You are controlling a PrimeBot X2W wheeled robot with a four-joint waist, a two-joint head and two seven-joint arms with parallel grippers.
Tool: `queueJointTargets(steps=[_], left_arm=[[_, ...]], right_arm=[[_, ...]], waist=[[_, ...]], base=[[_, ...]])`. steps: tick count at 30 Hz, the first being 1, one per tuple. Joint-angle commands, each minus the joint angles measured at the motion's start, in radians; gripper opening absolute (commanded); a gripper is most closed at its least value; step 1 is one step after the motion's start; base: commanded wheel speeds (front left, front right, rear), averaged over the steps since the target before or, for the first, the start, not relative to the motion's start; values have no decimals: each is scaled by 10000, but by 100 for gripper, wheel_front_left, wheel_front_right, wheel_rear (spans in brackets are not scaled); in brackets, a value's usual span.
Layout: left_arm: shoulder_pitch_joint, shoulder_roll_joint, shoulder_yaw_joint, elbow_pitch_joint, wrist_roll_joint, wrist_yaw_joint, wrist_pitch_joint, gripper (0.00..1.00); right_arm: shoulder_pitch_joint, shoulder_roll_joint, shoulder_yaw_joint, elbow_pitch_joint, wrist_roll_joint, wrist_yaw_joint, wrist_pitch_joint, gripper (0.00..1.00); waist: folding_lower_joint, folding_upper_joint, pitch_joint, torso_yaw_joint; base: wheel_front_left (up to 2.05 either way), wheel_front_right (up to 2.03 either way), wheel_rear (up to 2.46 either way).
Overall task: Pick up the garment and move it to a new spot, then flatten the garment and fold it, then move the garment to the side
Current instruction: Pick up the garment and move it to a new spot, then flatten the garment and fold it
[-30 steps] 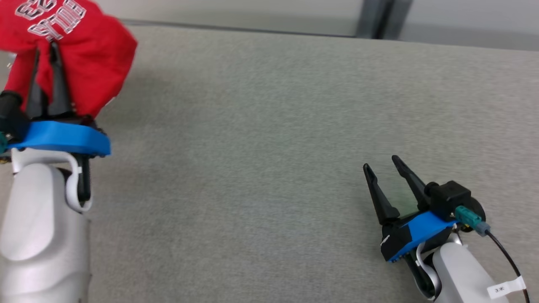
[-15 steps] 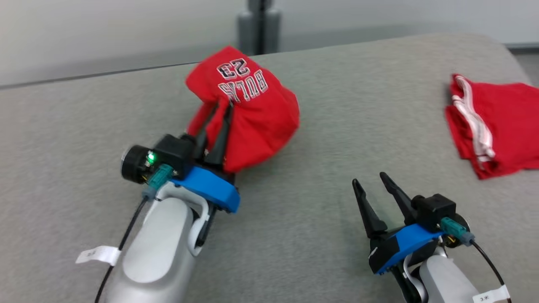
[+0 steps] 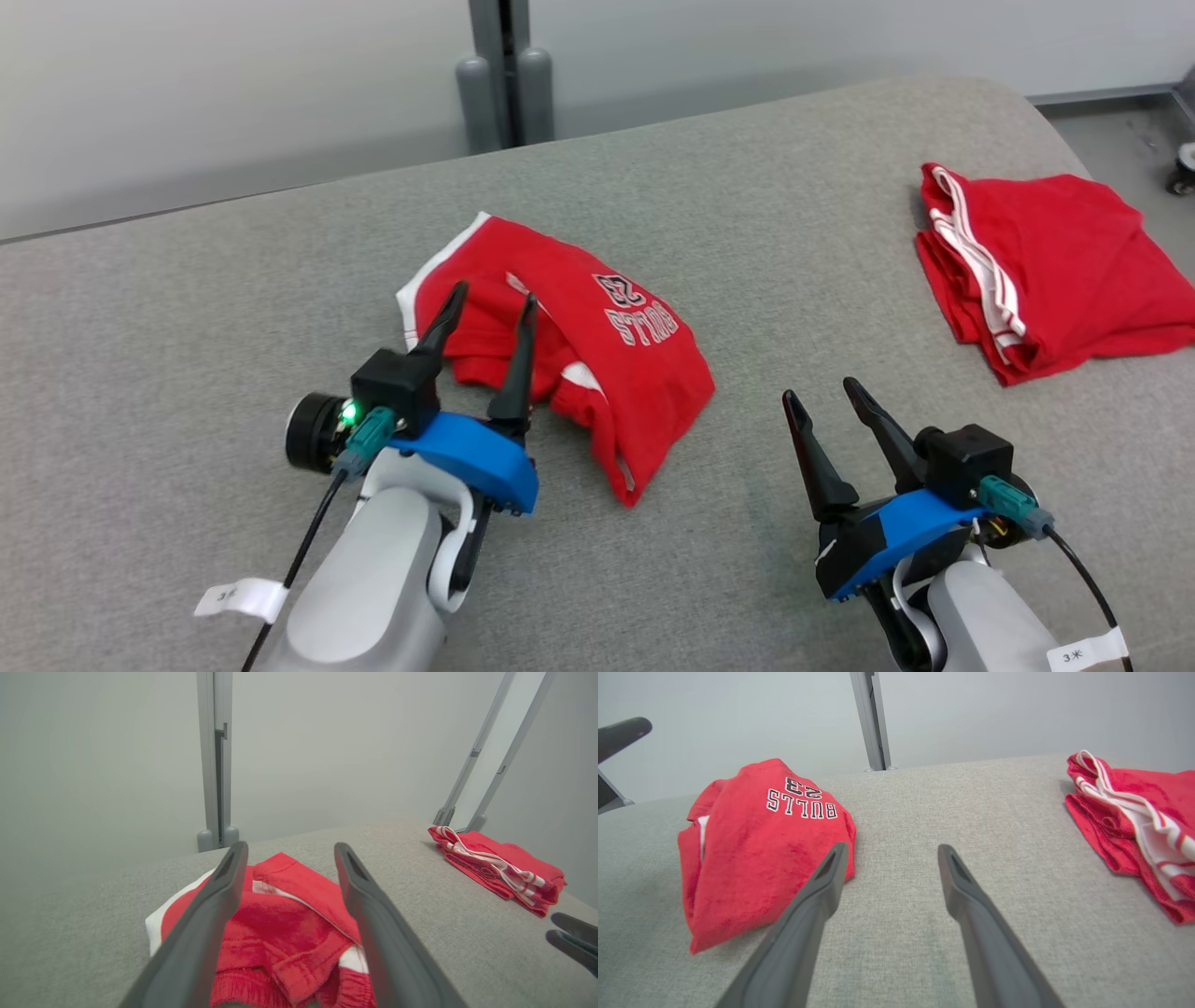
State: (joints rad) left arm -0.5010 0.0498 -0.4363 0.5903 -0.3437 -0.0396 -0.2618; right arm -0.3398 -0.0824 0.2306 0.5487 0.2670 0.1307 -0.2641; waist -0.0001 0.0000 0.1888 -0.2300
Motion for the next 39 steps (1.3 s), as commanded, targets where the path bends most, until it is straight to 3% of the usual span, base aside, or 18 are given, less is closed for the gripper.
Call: queueJointTargets(steps=[1, 11, 19, 28, 39], left_arm=[[253, 20, 235, -74, -19, 95, -40, 100], [2589, 570, 2444, -1244, 837, 689, -40, 100], [4568, 174, 3449, -1973, 1337, 757, -33, 100], [5262, 15, 3481, -2066, 1479, 429, -33, 100], [5037, 11, 3161, -2036, 1137, 523, -33, 100]], right_arm=[[18, 60, -74, -34, 32, 0, 3, 100], [266, 145, -423, 44, -127, -1, 4, 100], [829, 106, -725, 154, -354, 0, 4, 100], [1201, 215, -721, 330, -487, 0, 4, 100], [1098, 244, -597, 351, -466, 0, 4, 100]], waist=[[1, 0, -48, 150], [1, 0, -570, 852], [1, 0, -1122, 1495], [1, 0, -1410, 1791], [1, 0, -1343, 1802]], base=[[0, 0, 0], [0, 0, 0], [0, 0, 0], [0, 0, 0], [0, 0, 0]])
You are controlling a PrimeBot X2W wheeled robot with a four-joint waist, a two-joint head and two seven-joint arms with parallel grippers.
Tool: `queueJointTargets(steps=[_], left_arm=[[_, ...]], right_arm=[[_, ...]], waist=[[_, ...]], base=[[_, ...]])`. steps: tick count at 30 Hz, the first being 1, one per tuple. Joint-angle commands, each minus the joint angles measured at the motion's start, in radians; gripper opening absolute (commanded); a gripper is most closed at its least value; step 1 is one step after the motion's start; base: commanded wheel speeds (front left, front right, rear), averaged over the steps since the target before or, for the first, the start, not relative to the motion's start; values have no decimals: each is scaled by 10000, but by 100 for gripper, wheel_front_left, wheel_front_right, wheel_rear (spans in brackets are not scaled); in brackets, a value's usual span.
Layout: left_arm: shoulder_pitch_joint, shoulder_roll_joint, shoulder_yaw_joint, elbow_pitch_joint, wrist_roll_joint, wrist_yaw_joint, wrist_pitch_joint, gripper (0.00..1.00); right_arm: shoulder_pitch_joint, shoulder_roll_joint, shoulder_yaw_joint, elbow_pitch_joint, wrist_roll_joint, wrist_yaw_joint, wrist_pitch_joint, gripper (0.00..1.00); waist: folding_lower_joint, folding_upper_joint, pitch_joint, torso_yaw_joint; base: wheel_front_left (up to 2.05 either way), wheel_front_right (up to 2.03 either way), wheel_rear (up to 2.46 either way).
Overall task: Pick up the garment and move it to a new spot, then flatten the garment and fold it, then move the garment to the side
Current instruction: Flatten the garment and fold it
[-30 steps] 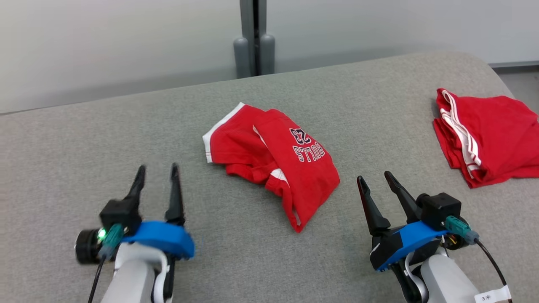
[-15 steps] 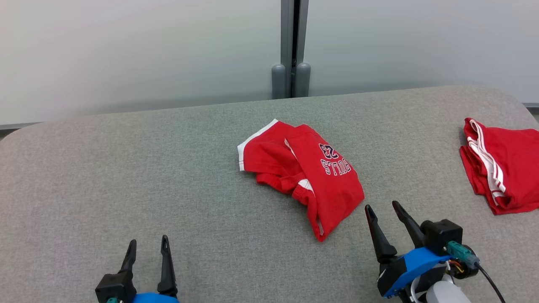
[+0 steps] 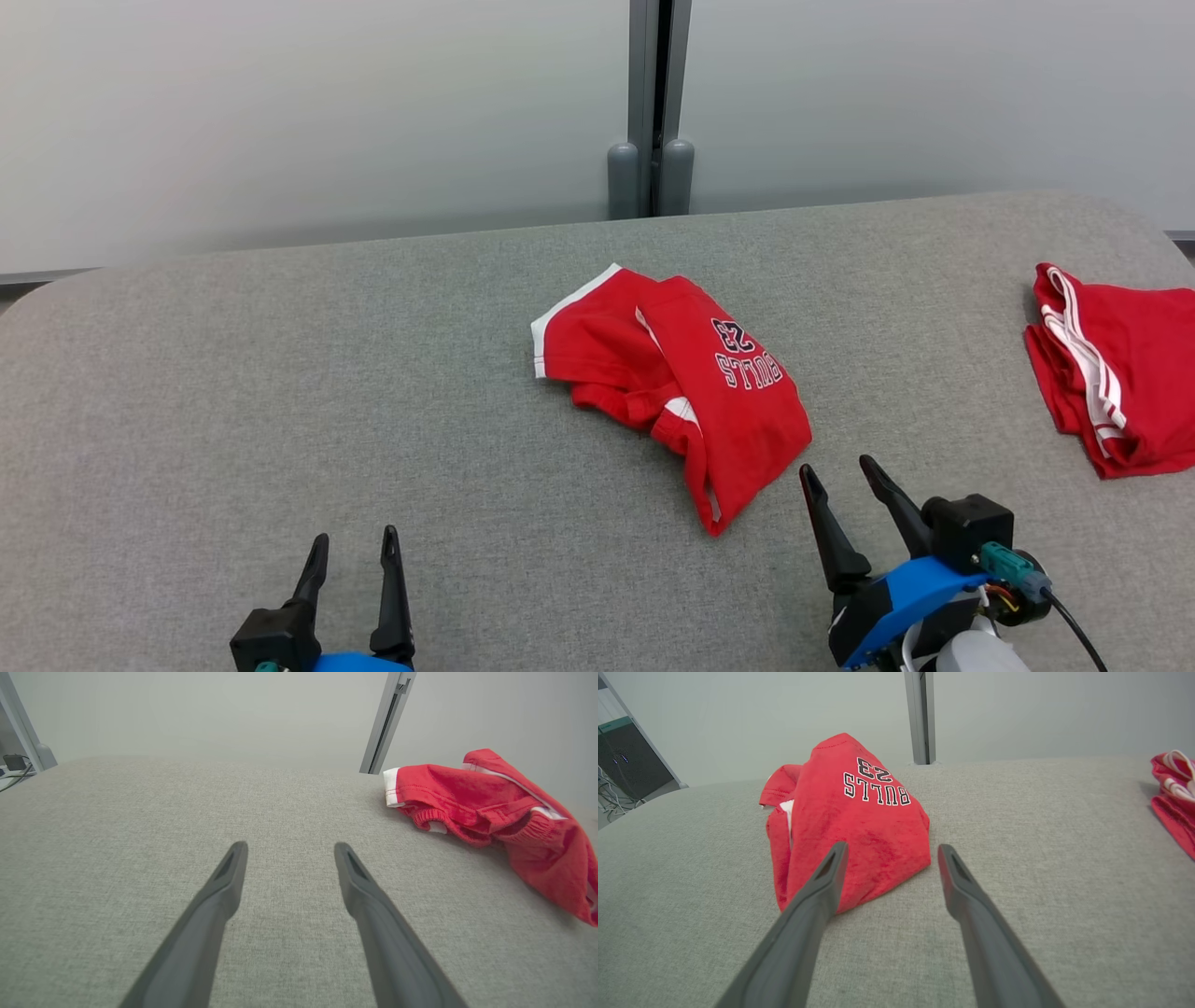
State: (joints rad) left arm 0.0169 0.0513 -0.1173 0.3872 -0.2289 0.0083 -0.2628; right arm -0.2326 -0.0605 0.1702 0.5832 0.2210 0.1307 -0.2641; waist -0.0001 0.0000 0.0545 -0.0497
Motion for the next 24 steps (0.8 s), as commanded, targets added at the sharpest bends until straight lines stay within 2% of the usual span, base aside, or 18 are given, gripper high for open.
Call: queueJointTargets(steps=[1, 7, 12, 17, 24], left_arm=[[-143, -5, -41, 2, -35, 55, -23, 100], [-222, -6, -178, 57, -133, 89, -23, 100], [-401, -5, -438, 107, -186, 67, -23, 100], [-793, -1, -1085, 196, -371, 82, -24, 100], [-969, -1, -1671, 207, -767, 246, -24, 100]], right_arm=[[21, 27, 21, 9, 4, -1, 4, 100], [-65, -28, 176, 35, 44, 0, 4, 100], [-984, -71, 751, 271, 171, 0, 4, 100], [-2864, -180, 1467, 1349, 305, -1, 2, 100], [-4628, -254, 1228, 3347, 19, -1, 235, 100]], waist=[[1, 0, 13, -1], [1, 0, 117, 49], [1, 0, 387, 190], [1, 0, 786, 840], [1, 0, 1191, 1726]], base=[[0, 0, 0], [0, 0, 0], [0, 0, 0], [0, 0, 0], [0, 0, 0]])
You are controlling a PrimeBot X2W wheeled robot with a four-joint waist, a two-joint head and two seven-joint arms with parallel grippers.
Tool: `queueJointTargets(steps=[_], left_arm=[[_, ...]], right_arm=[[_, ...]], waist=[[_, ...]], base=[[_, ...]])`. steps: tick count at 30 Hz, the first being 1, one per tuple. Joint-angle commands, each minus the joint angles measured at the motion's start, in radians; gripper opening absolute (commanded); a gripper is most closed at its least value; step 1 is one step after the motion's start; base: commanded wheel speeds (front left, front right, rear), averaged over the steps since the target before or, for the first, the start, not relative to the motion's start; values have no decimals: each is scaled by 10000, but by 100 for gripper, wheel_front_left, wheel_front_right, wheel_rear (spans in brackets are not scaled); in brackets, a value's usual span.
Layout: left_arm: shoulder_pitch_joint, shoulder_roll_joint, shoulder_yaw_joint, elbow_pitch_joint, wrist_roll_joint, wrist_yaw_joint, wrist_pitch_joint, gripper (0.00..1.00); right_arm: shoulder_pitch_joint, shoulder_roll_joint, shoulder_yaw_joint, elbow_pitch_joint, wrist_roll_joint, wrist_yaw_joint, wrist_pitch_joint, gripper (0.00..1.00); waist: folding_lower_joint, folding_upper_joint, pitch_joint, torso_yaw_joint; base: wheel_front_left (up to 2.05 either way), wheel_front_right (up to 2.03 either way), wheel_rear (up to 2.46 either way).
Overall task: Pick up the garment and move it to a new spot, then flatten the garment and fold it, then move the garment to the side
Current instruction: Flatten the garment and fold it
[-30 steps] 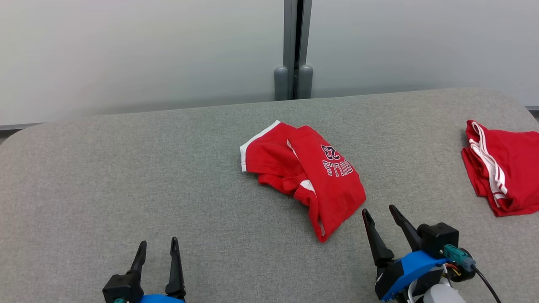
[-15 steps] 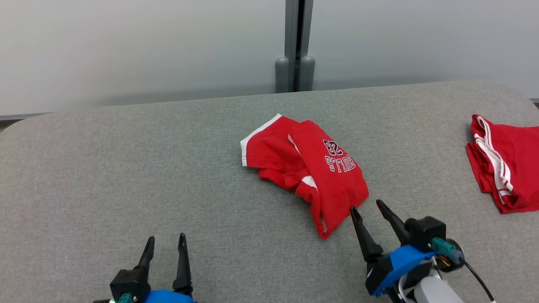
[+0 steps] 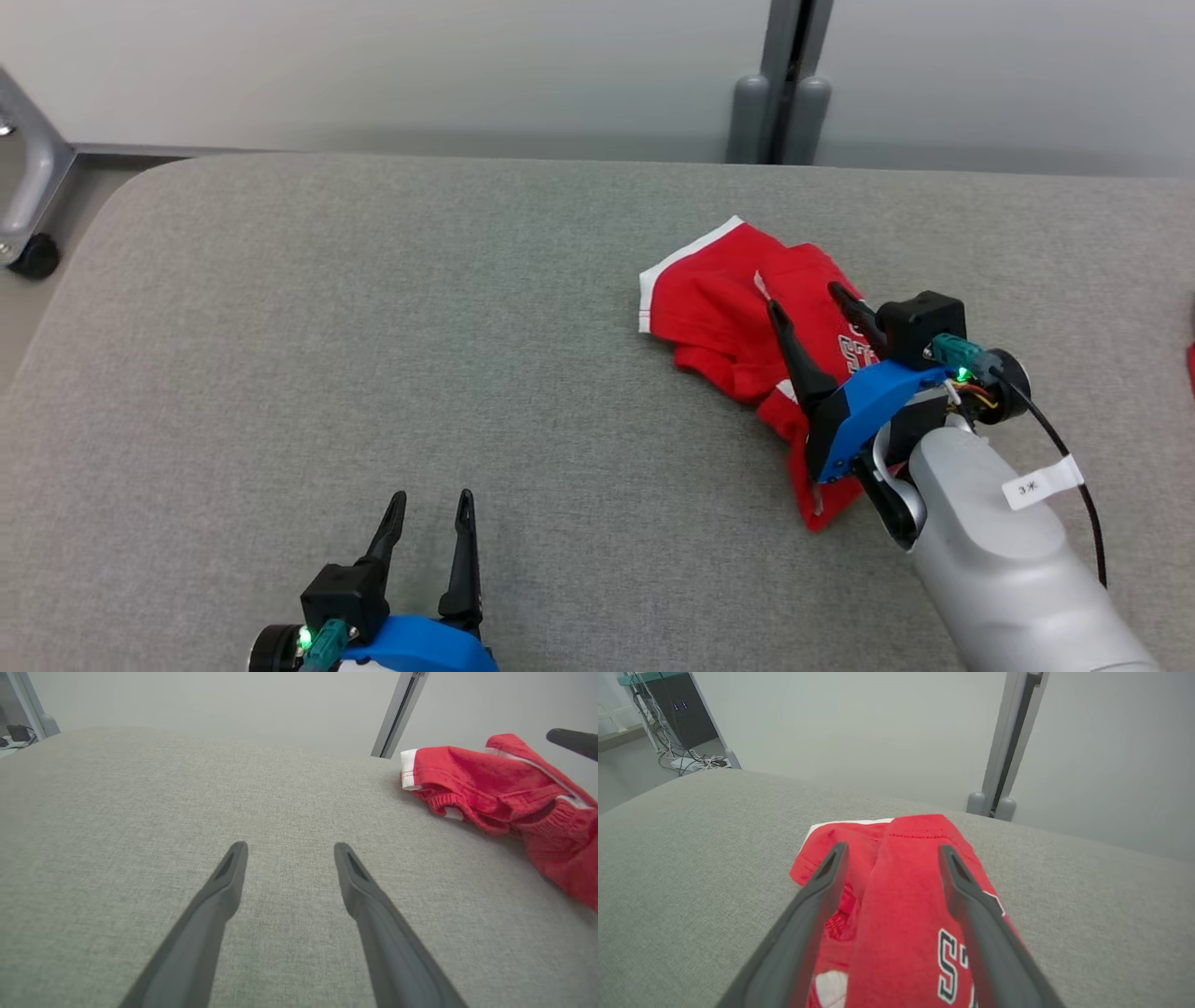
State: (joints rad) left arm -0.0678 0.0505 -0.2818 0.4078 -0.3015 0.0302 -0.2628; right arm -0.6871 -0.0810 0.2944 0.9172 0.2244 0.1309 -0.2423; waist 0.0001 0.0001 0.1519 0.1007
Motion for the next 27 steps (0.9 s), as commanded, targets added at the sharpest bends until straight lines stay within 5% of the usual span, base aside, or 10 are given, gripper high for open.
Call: queueJointTargets(steps=[1, 12, 23, 26, 27], left_arm=[[-125, 5, -60, 3, -83, 52, -24, 100], [-221, 3, -169, -64, -245, 178, -24, 100], [-389, 4, -158, -123, -150, 76, -24, 100], [-374, 4, -181, -116, -168, 65, -24, 100], [-359, 4, -186, -96, -197, 64, -24, 100]], right_arm=[[-238, -46, -63, 267, -115, -3, 26, 100], [-746, 29, -608, 1696, -1009, -3, -174, 100], [-202, 163, -871, 910, -651, -3, -230, 100], [-107, 128, -937, 770, -553, -3, -232, 87], [-85, 106, -961, 802, -522, -3, -232, 72]], waist=[[-1, -1, 264, 309], [-1, -1, 466, 442], [-1, -1, 434, 101], [-1, -1, 463, 81], [-1, -1, 473, 88]], base=[[0, 0, 0], [0, 0, 0], [0, 0, 0], [0, 0, 0], [0, 0, 0]])
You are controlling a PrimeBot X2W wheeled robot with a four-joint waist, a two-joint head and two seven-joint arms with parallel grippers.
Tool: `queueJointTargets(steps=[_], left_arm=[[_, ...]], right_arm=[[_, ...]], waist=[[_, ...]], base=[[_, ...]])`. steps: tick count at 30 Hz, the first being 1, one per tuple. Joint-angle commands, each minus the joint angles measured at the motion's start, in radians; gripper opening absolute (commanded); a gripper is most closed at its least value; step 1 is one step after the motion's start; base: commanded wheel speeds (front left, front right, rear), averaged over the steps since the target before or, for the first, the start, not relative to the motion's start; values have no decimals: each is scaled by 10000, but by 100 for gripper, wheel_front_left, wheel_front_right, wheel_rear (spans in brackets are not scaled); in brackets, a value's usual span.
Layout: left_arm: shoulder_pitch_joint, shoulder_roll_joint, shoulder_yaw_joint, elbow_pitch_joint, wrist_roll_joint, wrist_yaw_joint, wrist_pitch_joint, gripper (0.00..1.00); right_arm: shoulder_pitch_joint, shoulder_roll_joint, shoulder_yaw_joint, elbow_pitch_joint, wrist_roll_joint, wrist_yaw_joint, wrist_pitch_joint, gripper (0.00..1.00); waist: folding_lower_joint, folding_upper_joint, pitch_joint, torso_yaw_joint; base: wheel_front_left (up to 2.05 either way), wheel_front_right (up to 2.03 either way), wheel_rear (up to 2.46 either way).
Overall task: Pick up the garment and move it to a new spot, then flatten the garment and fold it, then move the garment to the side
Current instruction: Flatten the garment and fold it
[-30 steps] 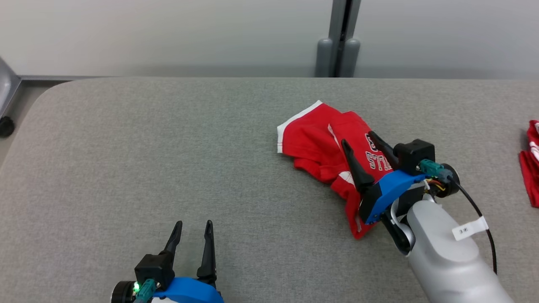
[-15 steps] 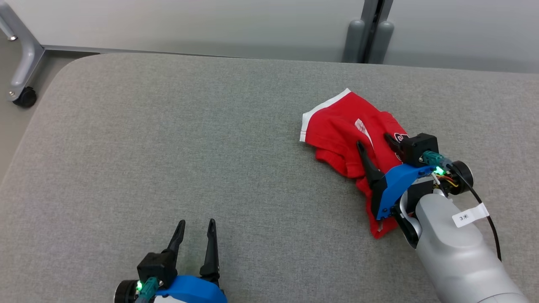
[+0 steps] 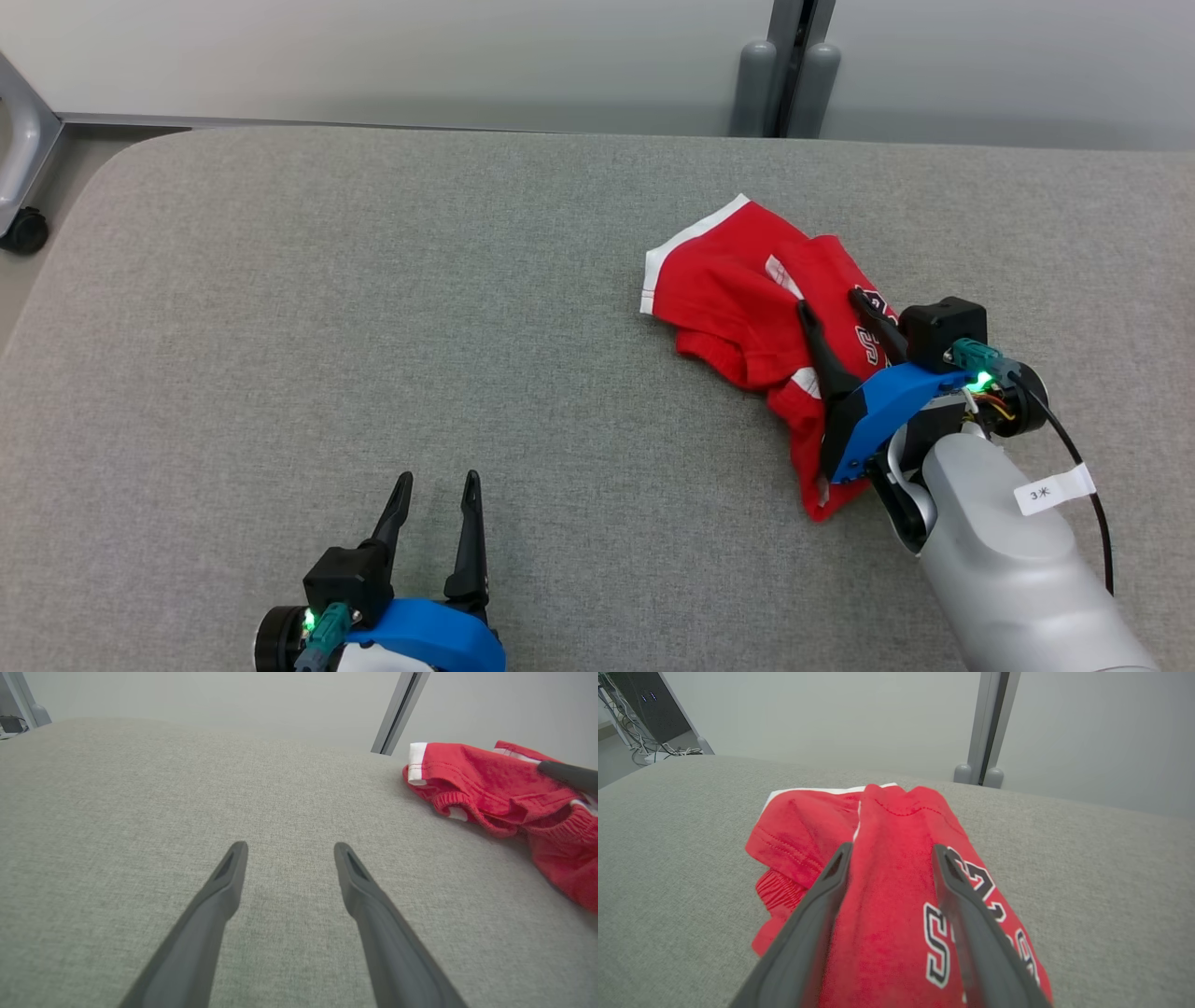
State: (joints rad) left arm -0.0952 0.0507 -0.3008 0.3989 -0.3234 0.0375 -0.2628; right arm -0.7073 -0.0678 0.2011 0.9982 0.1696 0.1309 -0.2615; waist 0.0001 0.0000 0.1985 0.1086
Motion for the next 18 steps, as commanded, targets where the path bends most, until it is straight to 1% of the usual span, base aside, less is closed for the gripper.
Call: queueJointTargets(steps=[1, 2, 3, 4, 5, 7, 12, 18], left_arm=[[-76, 4, -3, 12, 9, -14, -24, 100], [-72, 2, -2, 34, -20, -11, -24, 100], [-74, 2, 4, 43, -50, -10, -24, 100], [-82, 2, 1, 51, -62, -10, -24, 100], [-85, 2, 11, 53, -75, 6, -24, 100], [-86, 2, 25, 55, -86, 15, -24, 100], [-44, 2, 64, 60, -98, 27, -24, 100], [67, 2, 79, 71, -199, -25, -24, 100]], right_arm=[[129, -57, -41, 18, 48, -3, -41, 49], [125, -85, -47, 37, 43, -3, -41, 39], [117, -102, -66, 77, 67, -3, -41, 24], [85, -124, -88, 63, 88, -3, -41, 4], [51, -152, -103, 55, 93, -3, -42, 0], [-61, -194, -184, -179, 111, -3, -43, 0], [-190, -187, -239, -1340, 307, -2, -42, 0], [-224, -93, 299, -2704, 714, -2, -43, 0]], waist=[[-1, 0, 15, 22], [-1, 0, 27, 36], [-1, 0, 38, 53], [-1, 0, 50, 69], [-1, 0, 60, 85], [-1, 0, 70, 122], [-1, 0, -13, 182], [-1, 0, -205, 264]], base=[[0, 0, 0], [0, 0, 0], [0, 0, 0], [0, 0, 0], [0, 0, 0], [0, 0, 0], [0, 0, 0], [0, 0, 0]])
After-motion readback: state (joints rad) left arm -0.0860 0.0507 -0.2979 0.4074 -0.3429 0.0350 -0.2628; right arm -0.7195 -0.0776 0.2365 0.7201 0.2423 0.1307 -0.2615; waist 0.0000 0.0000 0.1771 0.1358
